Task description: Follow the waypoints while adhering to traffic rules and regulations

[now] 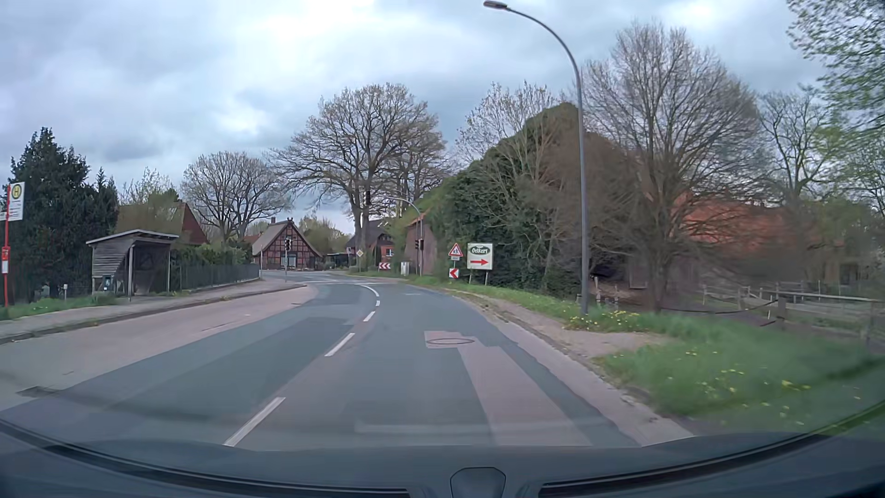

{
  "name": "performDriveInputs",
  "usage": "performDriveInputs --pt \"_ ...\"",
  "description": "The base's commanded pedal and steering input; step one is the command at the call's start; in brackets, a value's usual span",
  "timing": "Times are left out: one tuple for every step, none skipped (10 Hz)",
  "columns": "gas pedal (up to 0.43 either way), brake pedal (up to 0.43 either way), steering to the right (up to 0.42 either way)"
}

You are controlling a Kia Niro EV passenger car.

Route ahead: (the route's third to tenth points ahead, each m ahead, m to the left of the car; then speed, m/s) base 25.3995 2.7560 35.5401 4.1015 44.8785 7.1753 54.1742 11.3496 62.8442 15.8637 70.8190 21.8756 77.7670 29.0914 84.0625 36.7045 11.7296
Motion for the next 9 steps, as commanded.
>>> performDriveInputs --pt "0.059 0.0 -0.008" --pt "0.059 0.0 -0.009" --pt "0.059 0.0 -0.009" --pt "0.067 0.0 -0.009" --pt "0.067 0.0 -0.01" --pt "0.067 0.0 -0.011" --pt "0.067 0.0 -0.013" --pt "0.067 0.0 -0.017" --pt "0.067 0.0 -0.021"
